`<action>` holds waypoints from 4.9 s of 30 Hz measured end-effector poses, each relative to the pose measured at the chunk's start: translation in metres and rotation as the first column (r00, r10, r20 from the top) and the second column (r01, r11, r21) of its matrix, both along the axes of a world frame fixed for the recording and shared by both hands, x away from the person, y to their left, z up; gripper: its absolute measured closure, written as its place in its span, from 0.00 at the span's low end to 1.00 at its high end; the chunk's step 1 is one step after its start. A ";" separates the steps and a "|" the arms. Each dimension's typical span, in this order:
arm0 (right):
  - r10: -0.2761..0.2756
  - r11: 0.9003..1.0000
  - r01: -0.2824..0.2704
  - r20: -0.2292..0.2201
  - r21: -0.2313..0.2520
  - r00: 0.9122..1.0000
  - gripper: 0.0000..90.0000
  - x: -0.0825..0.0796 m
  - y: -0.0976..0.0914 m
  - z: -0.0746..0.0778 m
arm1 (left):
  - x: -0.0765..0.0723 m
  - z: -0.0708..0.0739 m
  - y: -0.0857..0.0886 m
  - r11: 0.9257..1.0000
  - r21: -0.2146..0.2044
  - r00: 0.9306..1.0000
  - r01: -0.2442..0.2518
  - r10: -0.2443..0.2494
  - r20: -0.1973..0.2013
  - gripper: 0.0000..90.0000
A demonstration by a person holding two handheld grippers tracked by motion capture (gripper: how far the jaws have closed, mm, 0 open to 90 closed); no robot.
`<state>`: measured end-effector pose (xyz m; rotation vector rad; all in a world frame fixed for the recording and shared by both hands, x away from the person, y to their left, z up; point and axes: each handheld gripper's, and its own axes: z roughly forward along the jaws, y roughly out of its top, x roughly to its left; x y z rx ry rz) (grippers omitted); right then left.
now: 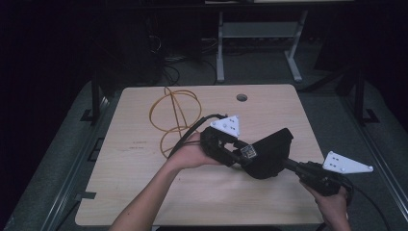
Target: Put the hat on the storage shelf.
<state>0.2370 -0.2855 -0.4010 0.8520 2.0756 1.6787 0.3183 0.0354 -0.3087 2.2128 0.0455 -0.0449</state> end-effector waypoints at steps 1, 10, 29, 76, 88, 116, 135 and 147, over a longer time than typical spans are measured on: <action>-0.002 1.000 0.002 -0.002 -0.005 1.000 1.00 0.000 0.000 0.001 | -0.001 0.000 0.003 1.000 0.002 1.000 -0.011 0.011 0.013 0.54; -0.013 0.999 0.013 -0.001 -0.042 1.000 1.00 0.005 -0.002 0.020 | -0.012 -0.013 0.041 0.993 0.013 0.991 -0.118 0.117 0.072 0.45; 0.108 0.986 -0.104 0.029 -0.128 0.994 1.00 0.039 0.048 0.084 | -0.036 -0.059 0.114 0.966 -0.009 0.962 -0.257 0.257 0.094 0.43; 0.273 0.935 -0.287 -0.092 -0.208 0.958 1.00 0.186 0.261 0.174 | -0.055 -0.104 0.139 0.965 0.026 0.961 -0.261 0.257 0.105 0.43; 0.212 0.970 -0.221 -0.087 -0.104 0.973 0.63 0.194 0.274 0.154 | -0.056 -0.109 0.138 0.963 0.025 0.960 -0.268 0.264 0.097 0.41; 0.219 0.966 -0.238 -0.167 -0.103 0.961 0.35 0.172 0.199 0.124 | -0.048 -0.113 0.144 0.926 0.020 0.921 -0.376 0.372 0.113 0.29; 0.182 0.971 -0.209 -0.206 -0.113 0.961 0.32 0.158 0.154 0.094 | -0.045 -0.115 0.150 0.918 0.013 0.914 -0.396 0.393 0.102 0.27; 0.140 0.980 -0.168 -0.227 -0.107 0.964 0.31 0.150 0.123 0.077 | -0.045 -0.116 0.151 0.914 0.005 0.911 -0.405 0.403 0.091 0.26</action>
